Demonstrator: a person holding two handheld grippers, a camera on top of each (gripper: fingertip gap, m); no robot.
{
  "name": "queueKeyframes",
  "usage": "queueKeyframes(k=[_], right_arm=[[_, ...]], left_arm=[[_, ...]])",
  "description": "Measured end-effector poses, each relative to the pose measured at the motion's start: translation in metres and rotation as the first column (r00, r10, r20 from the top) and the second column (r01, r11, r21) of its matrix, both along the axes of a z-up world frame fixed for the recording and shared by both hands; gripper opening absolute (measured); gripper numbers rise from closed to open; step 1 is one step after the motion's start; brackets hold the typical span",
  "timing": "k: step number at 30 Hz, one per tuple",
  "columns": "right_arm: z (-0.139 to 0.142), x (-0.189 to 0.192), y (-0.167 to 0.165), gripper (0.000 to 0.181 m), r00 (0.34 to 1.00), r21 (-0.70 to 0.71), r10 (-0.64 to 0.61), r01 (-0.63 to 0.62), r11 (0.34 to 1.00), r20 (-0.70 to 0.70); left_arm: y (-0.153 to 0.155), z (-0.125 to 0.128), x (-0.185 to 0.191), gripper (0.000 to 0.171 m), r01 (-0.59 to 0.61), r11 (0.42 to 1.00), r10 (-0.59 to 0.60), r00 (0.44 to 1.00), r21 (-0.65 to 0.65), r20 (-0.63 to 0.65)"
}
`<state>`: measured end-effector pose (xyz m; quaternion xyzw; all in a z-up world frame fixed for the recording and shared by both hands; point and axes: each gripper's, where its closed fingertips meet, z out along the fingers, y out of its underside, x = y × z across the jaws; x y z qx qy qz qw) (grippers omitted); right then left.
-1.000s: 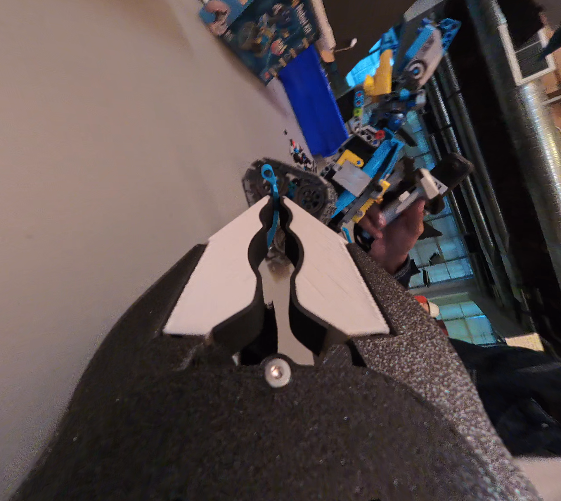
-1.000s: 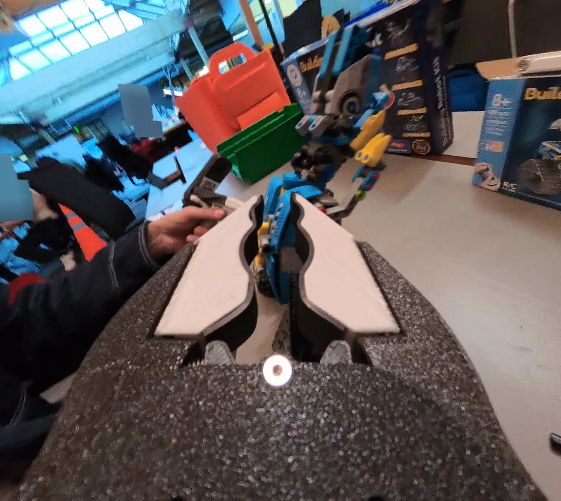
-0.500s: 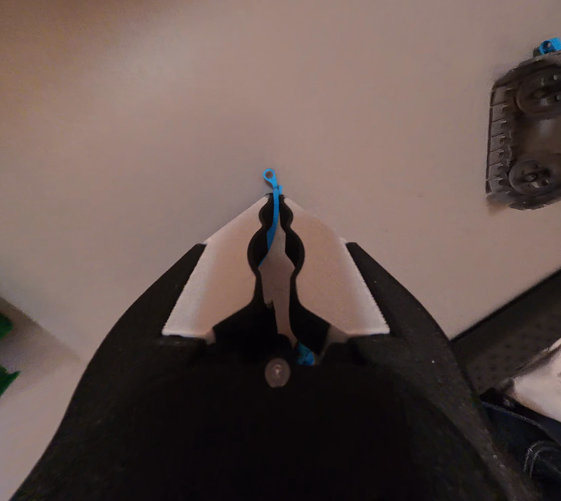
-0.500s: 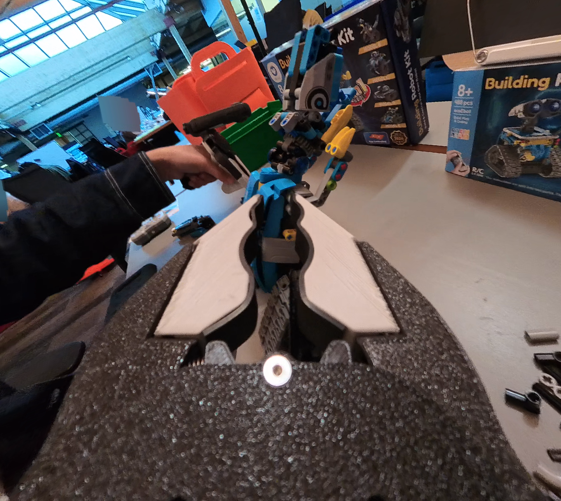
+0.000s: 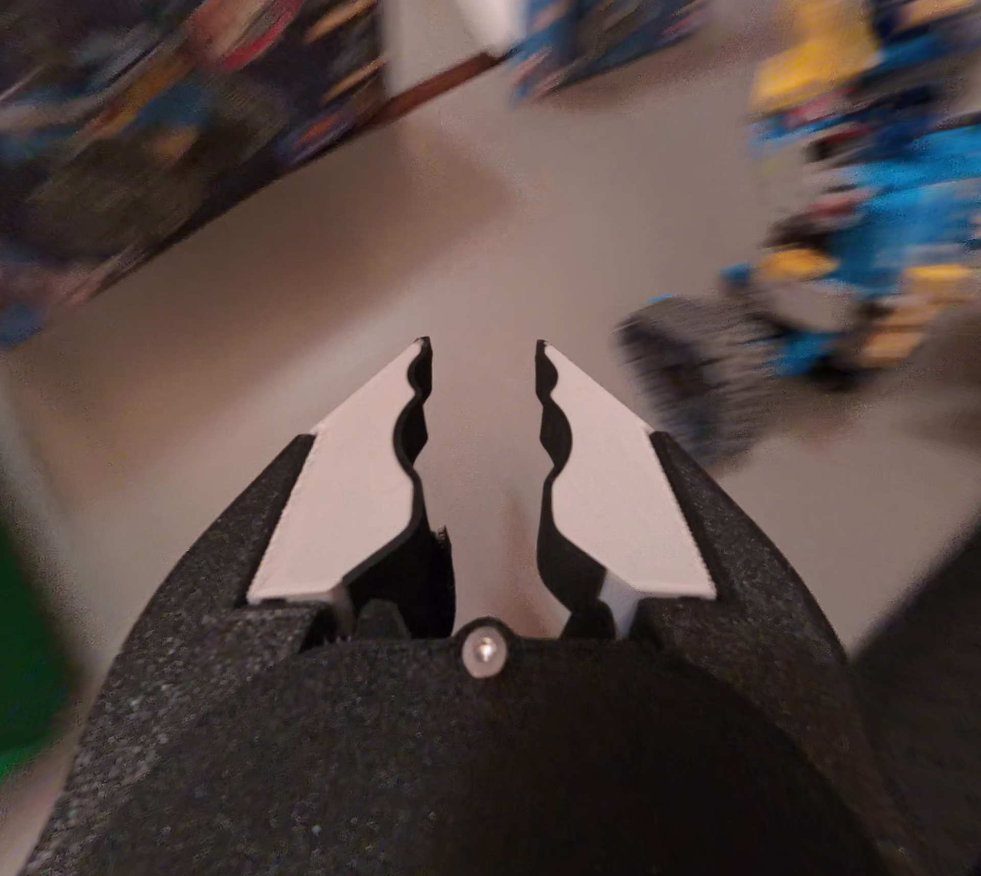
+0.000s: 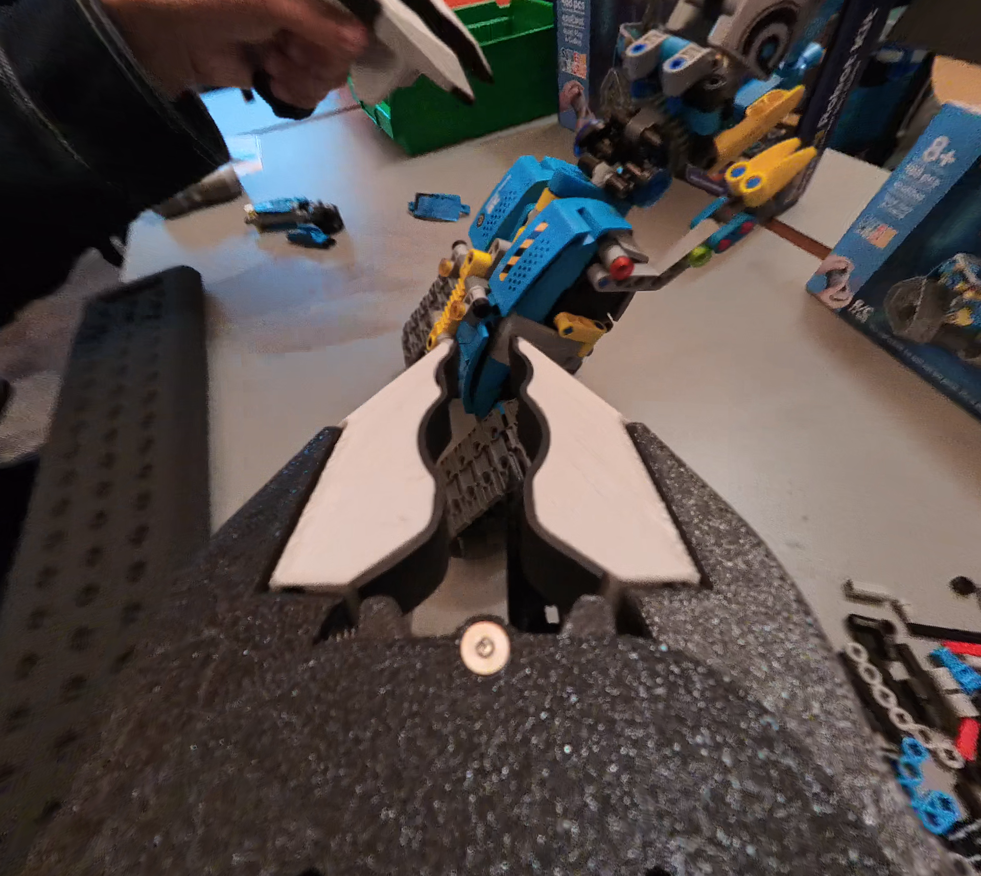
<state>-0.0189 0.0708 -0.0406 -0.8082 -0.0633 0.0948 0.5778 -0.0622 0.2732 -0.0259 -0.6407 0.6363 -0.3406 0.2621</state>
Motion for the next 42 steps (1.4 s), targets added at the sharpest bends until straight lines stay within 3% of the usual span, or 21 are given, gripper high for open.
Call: queueKeyframes(k=[2, 3, 5, 7, 10, 12, 15, 18, 20, 22, 25, 29, 33, 38, 42], right_arm=[[-0.007, -0.004, 0.003, 0.015, 0.999, -0.015, 0.005, -0.004, 1.0, 0.039], [-0.011, -0.006, 0.005, 0.015, 1.0, -0.032, 0.009, -0.008, 0.999, 0.029], [-0.016, -0.011, 0.009, 0.015, 0.999, -0.048, 0.03, -0.03, 0.998, -0.015], [-0.017, -0.011, 0.01, 0.015, 0.999, -0.047, 0.032, -0.034, 0.998, -0.029], [-0.011, -0.01, 0.011, 0.014, 1.0, -0.008, 0.028, -0.028, 1.0, 0.009], [0.0, -0.01, 0.011, 0.014, 0.995, 0.062, -0.002, -0.004, 0.998, 0.102], [0.01, -0.007, 0.014, 0.014, 0.952, 0.135, -0.104, 0.067, 0.989, 0.29], [0.013, -0.012, 0.016, 0.015, 0.863, 0.19, -0.178, 0.098, 0.977, 0.472], [0.012, -0.012, 0.016, 0.018, 0.794, 0.214, -0.222, 0.119, 0.97, 0.566], [0.01, -0.01, 0.016, 0.021, 0.769, 0.22, -0.238, 0.129, 0.967, 0.593], [0.007, -0.008, 0.019, 0.026, 0.782, 0.196, -0.231, 0.142, 0.97, 0.579], [0.0, -0.006, 0.022, 0.02, 0.721, 0.191, -0.247, 0.161, 0.968, 0.648], [0.001, -0.002, 0.025, 0.021, 0.669, 0.213, -0.284, 0.188, 0.959, 0.687], [0.005, 0.003, 0.026, 0.023, 0.589, 0.254, -0.33, 0.211, 0.944, 0.738], [0.006, 0.003, 0.028, 0.022, 0.567, 0.266, -0.332, 0.198, 0.943, 0.754]], left_arm=[[-0.076, 0.017, 0.016, 0.05, 0.269, 0.955, -0.242, 0.951, -0.128, 0.191], [-0.102, 0.02, 0.022, 0.057, 0.351, 0.92, -0.301, 0.918, -0.175, 0.258], [-0.131, 0.011, 0.033, 0.071, 0.421, 0.876, -0.346, 0.888, -0.234, 0.301], [-0.14, 0.002, 0.044, 0.081, 0.432, 0.868, -0.349, 0.881, -0.244, 0.319], [-0.141, 0.001, 0.041, 0.068, 0.457, 0.862, -0.358, 0.856, -0.221, 0.373], [-0.138, 0.007, 0.028, 0.041, 0.474, 0.867, -0.367, 0.816, -0.154, 0.446], [-0.135, -0.007, 0.019, 0.031, 0.406, 0.911, -0.392, 0.806, 0.068, 0.443], [-0.157, -0.009, 0.012, 0.027, 0.366, 0.912, -0.408, 0.787, 0.183, 0.462], [-0.156, -0.006, 0.011, 0.016, 0.215, 0.914, -0.367, 0.798, 0.343, 0.478], [-0.161, -0.006, 0.009, 0.013, 0.154, 0.887, -0.374, 0.792, 0.435, 0.483], [-0.162, -0.016, 0.016, 0.013, 0.124, 0.878, -0.35, 0.826, 0.463, 0.442], [-0.158, -0.018, 0.02, 0.01, 0.07, 0.853, -0.332, 0.837, 0.518, 0.435], [-0.151, -0.019, 0.023, 0.008, -0.026, 0.778, -0.311, 0.853, 0.628, 0.419], [-0.158, -0.019, 0.027, 0.013, -0.044, 0.807, -0.278, 0.851, 0.588, 0.446], [-0.156, -0.02, 0.031, 0.014, -0.061, 0.83, -0.24, 0.858, 0.554, 0.454]])
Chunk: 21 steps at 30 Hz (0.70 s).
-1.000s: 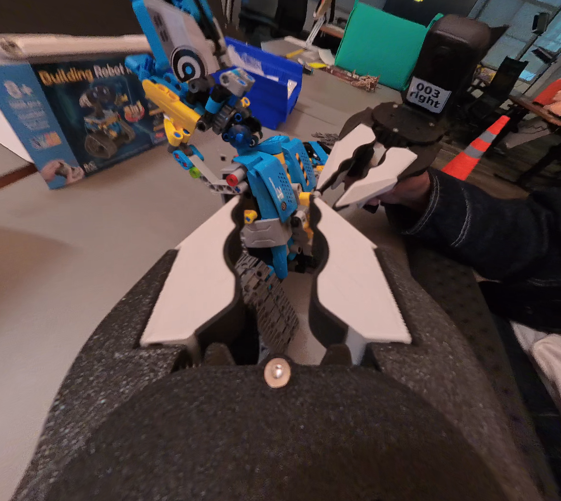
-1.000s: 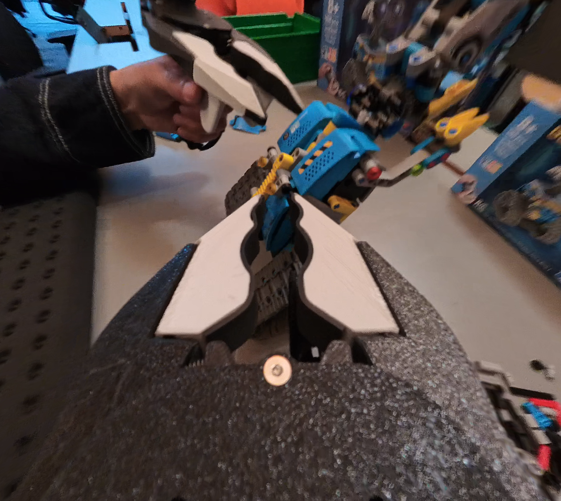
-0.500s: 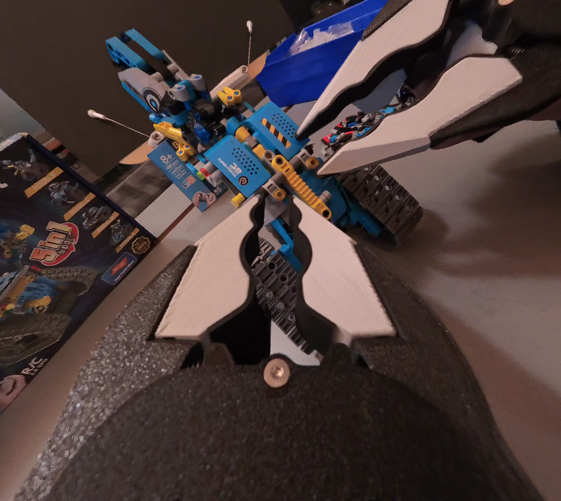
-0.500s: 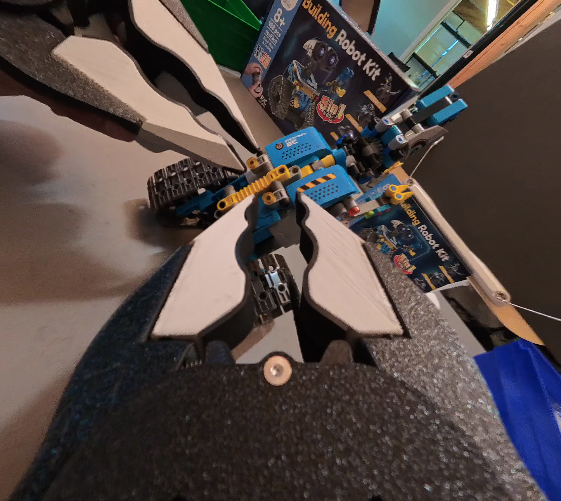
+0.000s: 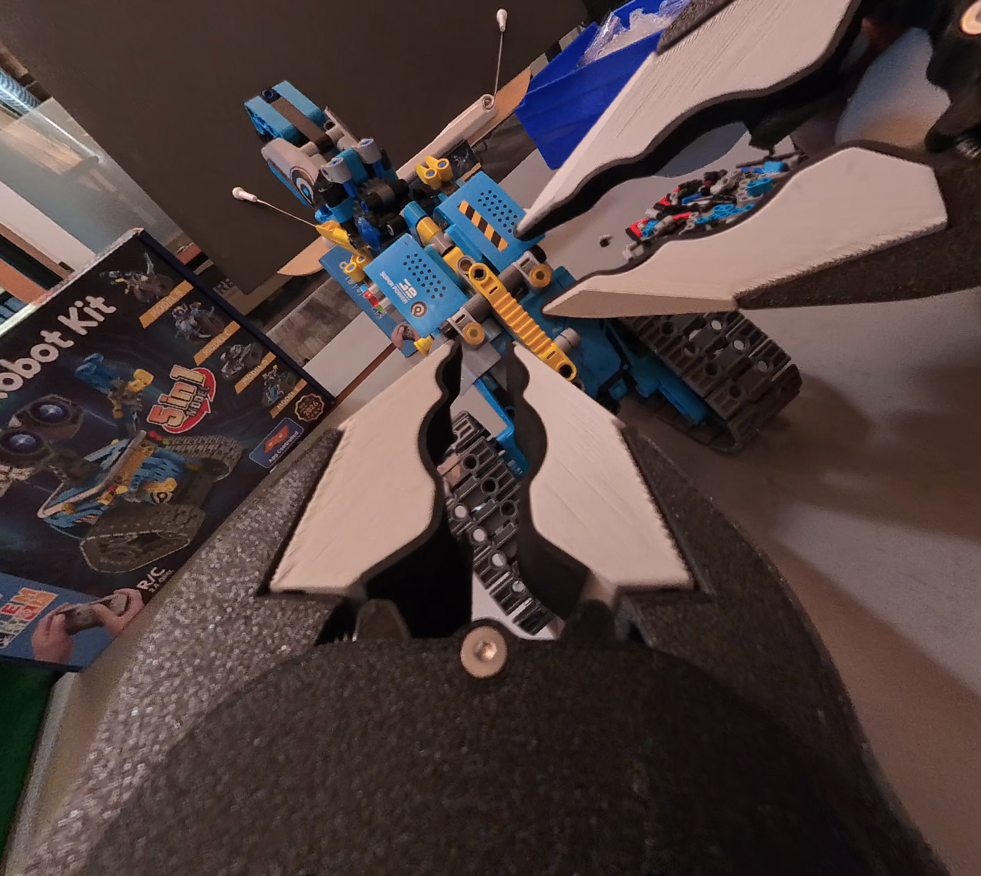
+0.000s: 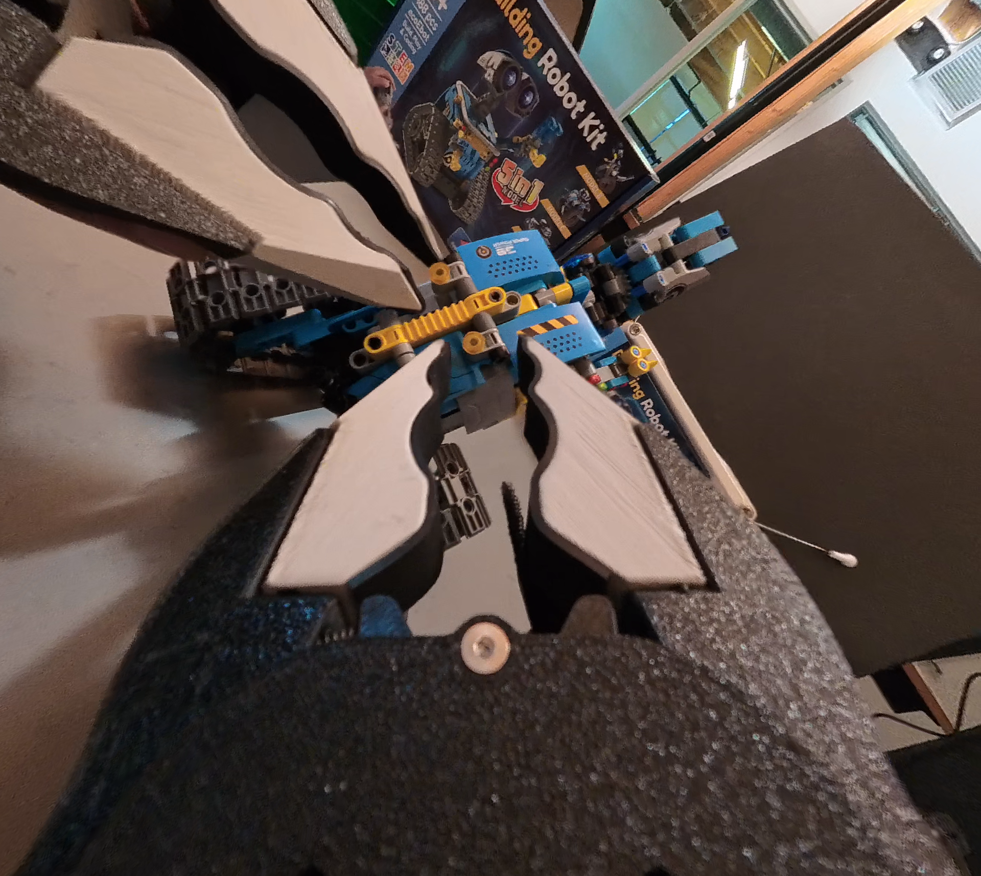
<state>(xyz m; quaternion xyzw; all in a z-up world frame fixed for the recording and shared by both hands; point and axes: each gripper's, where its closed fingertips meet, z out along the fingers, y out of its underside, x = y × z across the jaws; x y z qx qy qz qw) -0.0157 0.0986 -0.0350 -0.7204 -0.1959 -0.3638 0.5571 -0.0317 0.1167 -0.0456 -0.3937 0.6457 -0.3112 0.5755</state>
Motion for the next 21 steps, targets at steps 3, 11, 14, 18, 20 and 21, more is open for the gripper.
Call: queueKeyframes(k=[3, 11, 14, 18, 20, 21], right_arm=[[0.0, 0.001, 0.006, 0.018, 1.0, 0.005, 0.002, -0.002, 1.0, 0.008], [-0.003, -0.003, 0.009, 0.012, 0.993, -0.014, 0.047, -0.049, 0.999, -0.107], [-0.005, -0.004, 0.009, 0.004, 0.994, -0.018, 0.042, -0.044, 0.999, -0.097], [-0.005, -0.003, 0.009, 0.005, 0.995, -0.014, 0.038, -0.039, 0.999, -0.093], [-0.005, -0.004, 0.009, 0.005, 0.993, -0.011, 0.046, -0.047, 0.999, -0.106], [-0.005, -0.004, 0.009, 0.006, 0.994, -0.012, 0.046, -0.047, 0.999, -0.101]], left_arm=[[0.003, 0.003, 0.005, 0.014, -0.017, 1.0, 0.018, 1.0, -0.017, 0.016], [0.014, 0.001, 0.013, 0.006, -0.024, 0.995, 0.024, 1.0, -0.098, -0.007], [0.014, 0.002, 0.017, 0.006, -0.015, 0.994, 0.015, 1.0, -0.106, -0.001], [0.013, 0.002, 0.018, 0.005, 0.017, 0.985, -0.022, 0.999, -0.169, -0.024], [0.013, 0.002, 0.017, 0.005, 0.041, 0.966, -0.05, 0.998, -0.256, -0.027], [0.012, 0.002, 0.017, 0.005, 0.058, 0.945, -0.07, 0.997, -0.323, -0.026]])
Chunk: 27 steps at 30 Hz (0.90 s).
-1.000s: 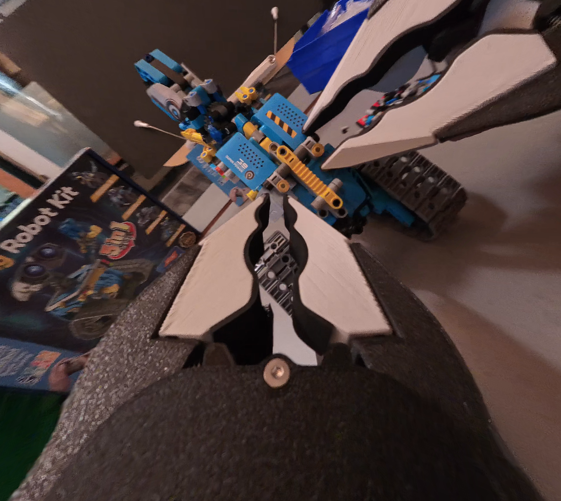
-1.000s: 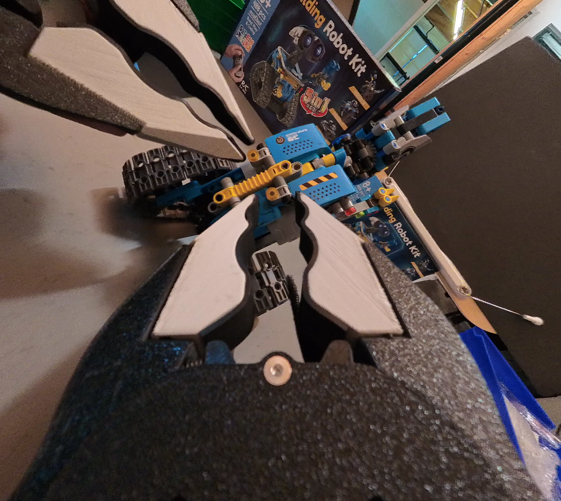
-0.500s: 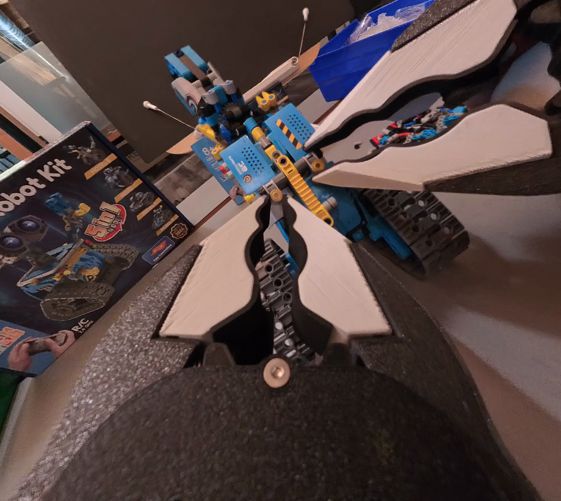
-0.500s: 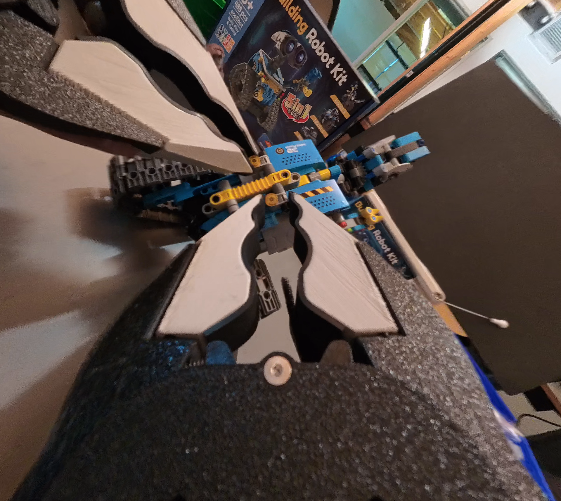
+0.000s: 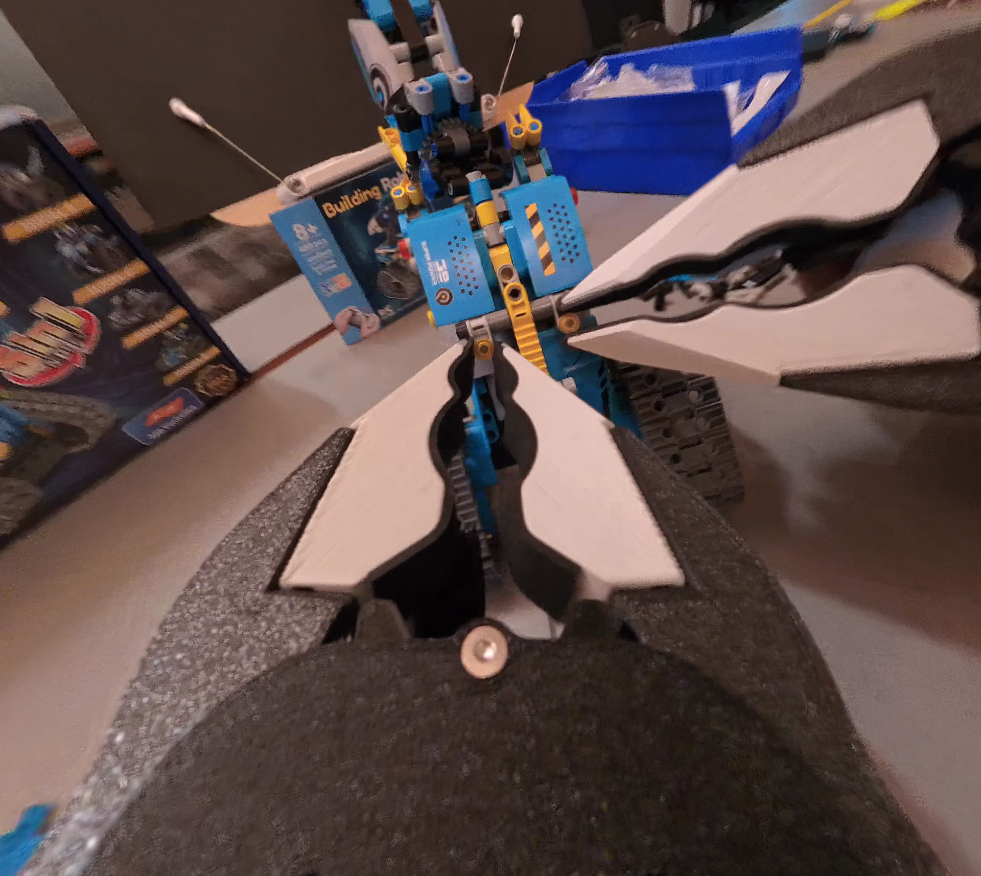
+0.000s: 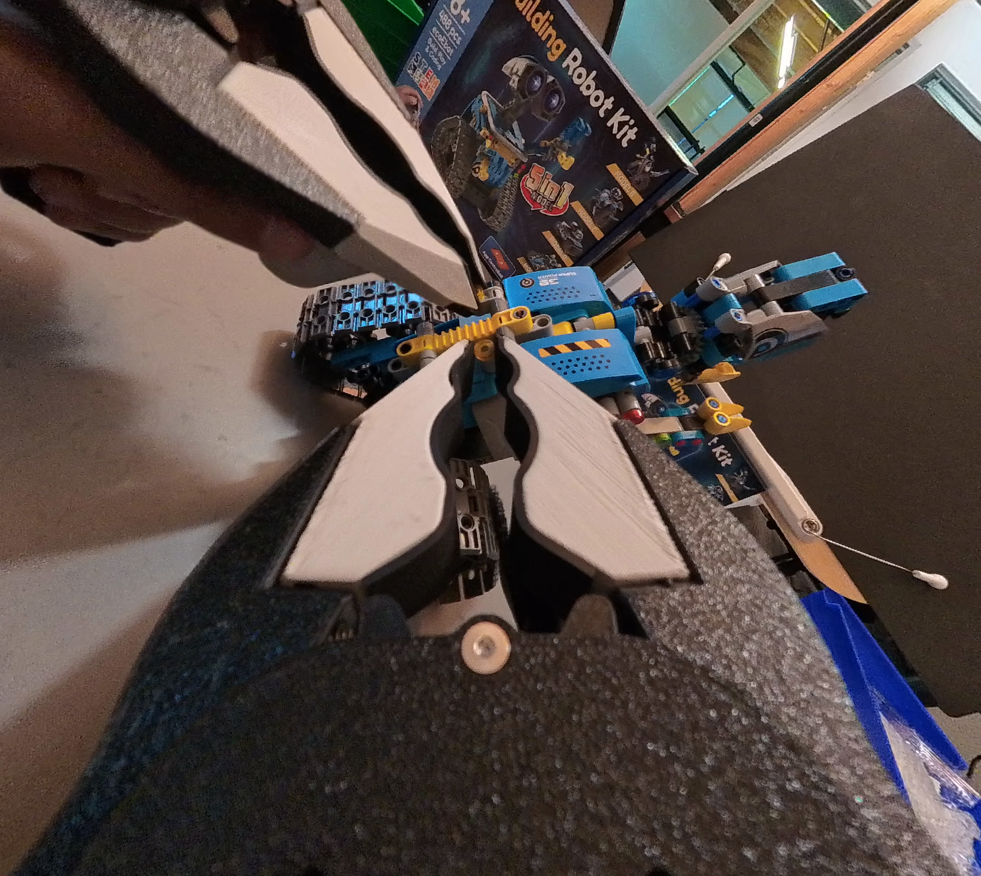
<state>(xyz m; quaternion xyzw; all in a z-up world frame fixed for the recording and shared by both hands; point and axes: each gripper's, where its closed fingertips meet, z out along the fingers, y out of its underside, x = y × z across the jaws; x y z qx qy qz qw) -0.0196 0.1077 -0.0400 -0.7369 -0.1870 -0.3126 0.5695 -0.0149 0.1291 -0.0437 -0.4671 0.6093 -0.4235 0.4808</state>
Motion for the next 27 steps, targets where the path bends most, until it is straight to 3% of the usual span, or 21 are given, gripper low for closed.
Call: queueKeyframes(k=[5, 11, 16, 20, 21, 23, 27], right_arm=[[0.0, -0.002, 0.0, 0.006, 1.0, 0.002, 0.006, -0.006, 1.0, 0.006], [0.0, -0.005, 0.001, 0.005, 1.0, 0.003, 0.016, -0.016, 1.0, 0.004], [0.0, -0.008, 0.003, 0.006, 1.0, 0.004, 0.026, -0.026, 1.0, 0.004], [0.0, -0.009, 0.003, 0.005, 1.0, 0.006, 0.029, -0.029, 1.0, -0.002], [0.0, -0.009, 0.003, 0.005, 1.0, 0.007, 0.028, -0.028, 1.0, 0.0], [0.0, -0.009, 0.002, 0.004, 1.0, 0.009, 0.029, -0.029, 1.0, -0.002], [-0.001, -0.012, 0.001, 0.006, 0.999, 0.003, 0.031, -0.031, 1.0, 0.026]], left_arm=[[0.0, 0.001, -0.002, 0.005, 0.058, 0.979, -0.059, 0.998, -0.197, -0.003], [0.001, 0.002, -0.005, 0.004, 0.123, 0.881, -0.126, 0.992, -0.458, 0.023], [0.004, 0.003, -0.007, 0.005, 0.169, 0.678, -0.168, 0.983, -0.715, 0.072], [0.007, 0.003, -0.008, 0.002, 0.186, 0.439, -0.168, 0.978, -0.879, 0.124], [0.008, 0.003, -0.008, 0.001, 0.181, 0.427, -0.165, 0.979, -0.886, 0.12], [0.007, 0.003, -0.008, 0.001, 0.156, 0.498, -0.153, 0.984, -0.853, 0.091], [0.006, 0.002, -0.009, 0.003, 0.097, 0.754, -0.112, 0.994, -0.65, 0.018]])
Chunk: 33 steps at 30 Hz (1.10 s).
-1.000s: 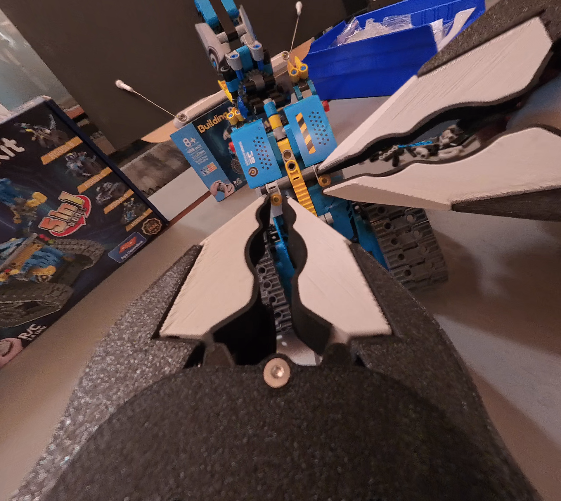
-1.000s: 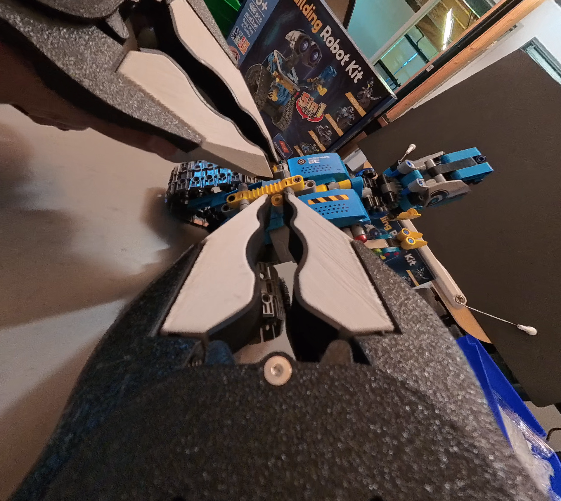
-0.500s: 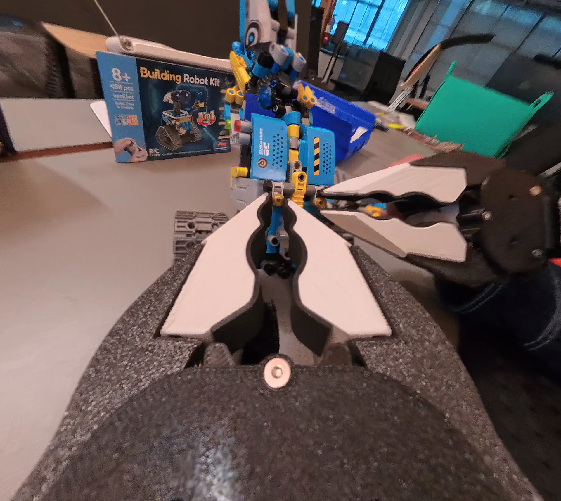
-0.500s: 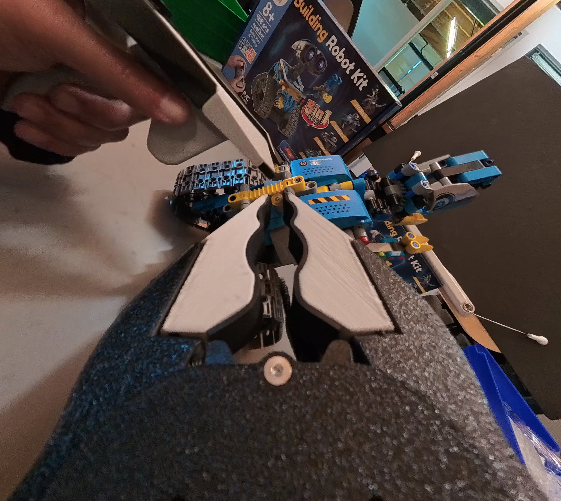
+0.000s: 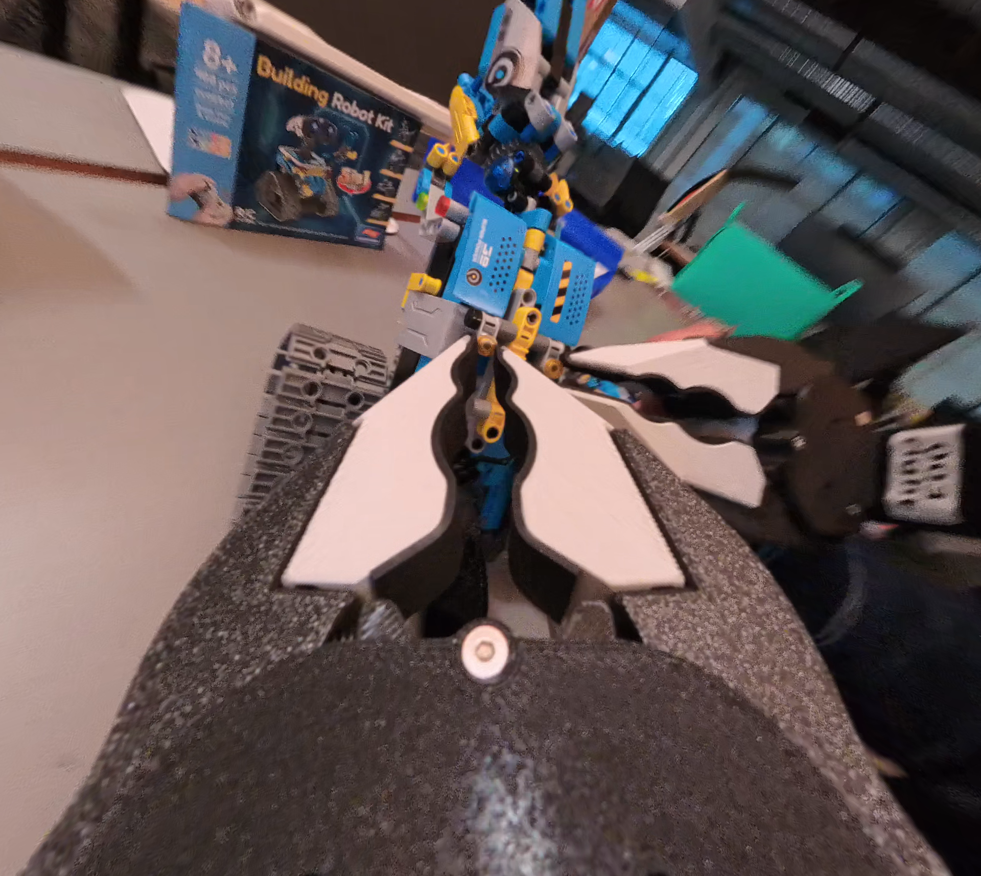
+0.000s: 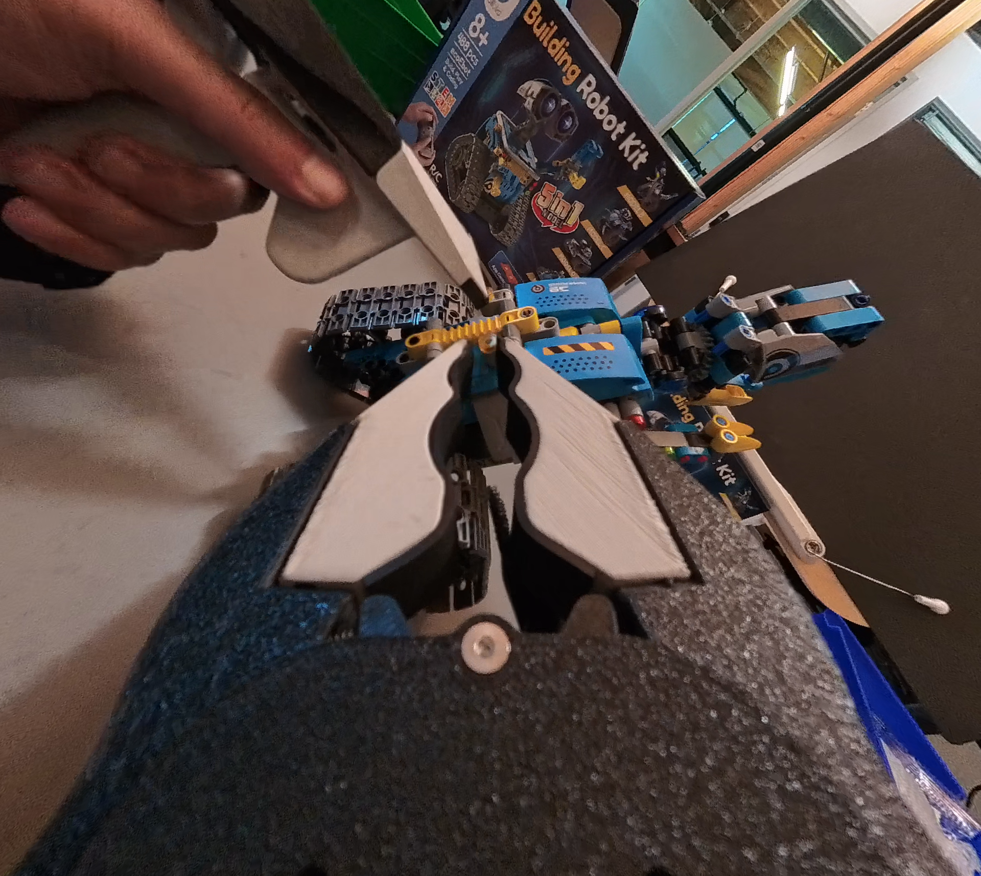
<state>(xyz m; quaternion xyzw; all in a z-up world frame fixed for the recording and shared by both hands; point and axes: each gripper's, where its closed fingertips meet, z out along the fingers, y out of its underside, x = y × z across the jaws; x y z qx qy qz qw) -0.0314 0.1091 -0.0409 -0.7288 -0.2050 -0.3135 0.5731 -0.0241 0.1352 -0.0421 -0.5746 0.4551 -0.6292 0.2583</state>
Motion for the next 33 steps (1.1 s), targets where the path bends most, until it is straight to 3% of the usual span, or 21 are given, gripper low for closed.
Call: queueKeyframes(k=[2, 4, 12, 16, 23, 33], right_arm=[[-0.001, -0.002, 0.001, 0.01, 0.999, -0.001, 0.009, -0.009, 1.0, -0.031], [0.001, 0.0, 0.002, 0.01, 0.999, 0.007, 0.004, -0.003, 1.0, -0.038], [0.0, 0.001, 0.004, 0.005, 0.997, -0.018, 0.018, -0.019, 1.0, -0.073], [-0.001, 0.0, 0.004, 0.005, 0.998, -0.044, 0.026, -0.024, 0.999, 0.049], [-0.001, -0.007, 0.001, 0.005, 0.99, -0.087, 0.068, -0.057, 0.995, 0.123], [-0.001, -0.017, -0.002, 0.004, 0.989, -0.107, 0.112, -0.122, 0.987, -0.099]], left_arm=[[0.0, 0.0, 0.0, 0.005, -0.026, 0.988, 0.028, 1.0, 0.15, -0.008], [-0.002, -0.001, 0.0, 0.004, -0.032, 0.975, 0.035, 0.999, 0.22, -0.007], [-0.002, -0.002, -0.001, 0.004, -0.038, 0.962, 0.043, 0.999, 0.269, -0.013], [-0.002, -0.002, -0.001, 0.004, -0.043, 0.955, 0.049, 0.999, 0.294, -0.015], [-0.005, -0.003, -0.002, 0.004, -0.026, 0.956, 0.033, 0.999, 0.293, -0.017], [-0.014, -0.003, -0.001, 0.004, 0.009, 0.946, -0.002, 1.0, 0.324, -0.021]])
